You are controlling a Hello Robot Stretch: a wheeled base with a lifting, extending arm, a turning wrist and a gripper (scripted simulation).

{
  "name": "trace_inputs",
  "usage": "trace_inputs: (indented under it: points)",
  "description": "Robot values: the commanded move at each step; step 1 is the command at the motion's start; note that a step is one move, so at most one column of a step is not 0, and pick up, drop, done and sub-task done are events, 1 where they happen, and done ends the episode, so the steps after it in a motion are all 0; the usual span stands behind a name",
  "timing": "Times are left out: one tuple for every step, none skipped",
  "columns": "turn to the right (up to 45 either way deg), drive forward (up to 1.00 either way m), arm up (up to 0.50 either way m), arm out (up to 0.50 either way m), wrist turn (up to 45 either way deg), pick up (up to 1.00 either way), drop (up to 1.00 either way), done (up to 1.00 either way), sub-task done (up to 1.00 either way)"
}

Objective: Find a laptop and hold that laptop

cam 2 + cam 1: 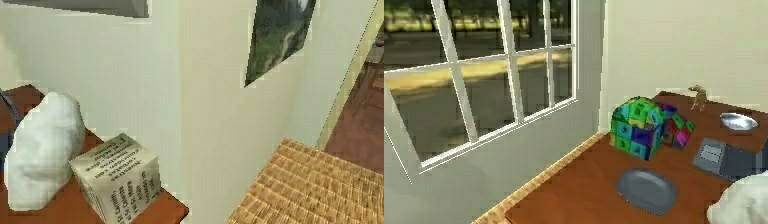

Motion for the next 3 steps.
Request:
trace_inputs:
  points:
    - [-45.0, 0.0, 0.0, 0.0, 0.0, 0.0, 0.0, 0.0, 0.0]
    - [-3.0, 0.0, 0.0, 0.0, 0.0, 0.0, 0.0, 0.0, 0.0]
    - [0.0, 0.65, 0.0, 0.0, 0.0, 0.0, 0.0, 0.0, 0.0]
